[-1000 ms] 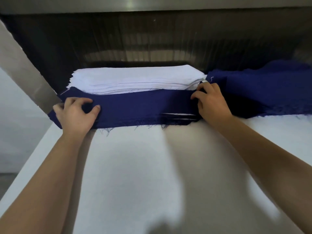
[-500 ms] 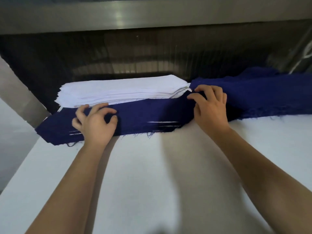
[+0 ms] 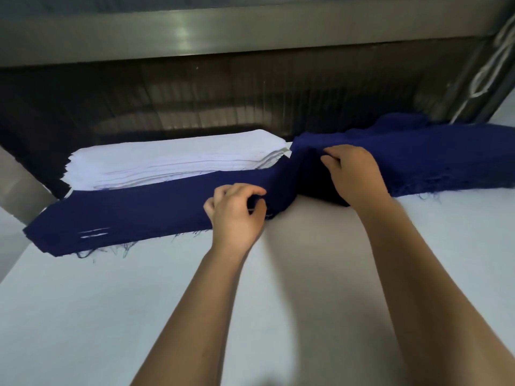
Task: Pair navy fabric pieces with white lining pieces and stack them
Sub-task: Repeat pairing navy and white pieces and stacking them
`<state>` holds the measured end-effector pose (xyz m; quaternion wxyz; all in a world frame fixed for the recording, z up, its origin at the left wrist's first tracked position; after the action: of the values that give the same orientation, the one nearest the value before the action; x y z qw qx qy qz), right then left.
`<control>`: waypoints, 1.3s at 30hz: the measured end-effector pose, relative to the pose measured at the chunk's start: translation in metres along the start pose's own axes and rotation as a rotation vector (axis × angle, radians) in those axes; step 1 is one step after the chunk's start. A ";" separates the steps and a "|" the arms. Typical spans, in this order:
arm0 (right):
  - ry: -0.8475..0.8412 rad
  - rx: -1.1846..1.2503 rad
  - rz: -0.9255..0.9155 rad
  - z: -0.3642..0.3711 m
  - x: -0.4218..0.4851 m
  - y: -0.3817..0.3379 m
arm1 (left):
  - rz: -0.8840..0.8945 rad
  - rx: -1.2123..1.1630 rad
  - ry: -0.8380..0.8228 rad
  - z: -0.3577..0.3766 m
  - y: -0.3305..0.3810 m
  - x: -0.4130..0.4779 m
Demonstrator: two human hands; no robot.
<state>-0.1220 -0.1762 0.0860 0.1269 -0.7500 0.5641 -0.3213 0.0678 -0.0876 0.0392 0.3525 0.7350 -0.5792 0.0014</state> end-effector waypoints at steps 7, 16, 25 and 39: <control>0.094 0.124 0.132 -0.014 0.002 0.020 | -0.027 -0.099 0.043 -0.006 -0.019 -0.003; 0.238 0.492 0.152 -0.026 -0.006 0.032 | 0.005 -0.121 0.046 -0.007 -0.012 -0.005; 0.287 0.194 -0.129 -0.041 -0.018 -0.016 | 0.091 -0.310 0.015 -0.020 0.003 -0.007; -0.093 0.232 -0.315 0.025 -0.072 -0.097 | 0.139 -0.515 -0.309 -0.031 0.024 -0.021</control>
<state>-0.0435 -0.0815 0.0969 0.1868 -0.8233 0.3927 -0.3649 0.0532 -0.0553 0.0659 0.4341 0.5715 -0.6563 -0.2329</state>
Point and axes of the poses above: each hand's wrist, its own x-axis towards the middle knuckle, its own z-axis out of the palm, y = z × x, the point moved 10 cm from there along x, towards the middle knuckle, and after that the axes turned 9 degrees about x, right-handed, at the moved point
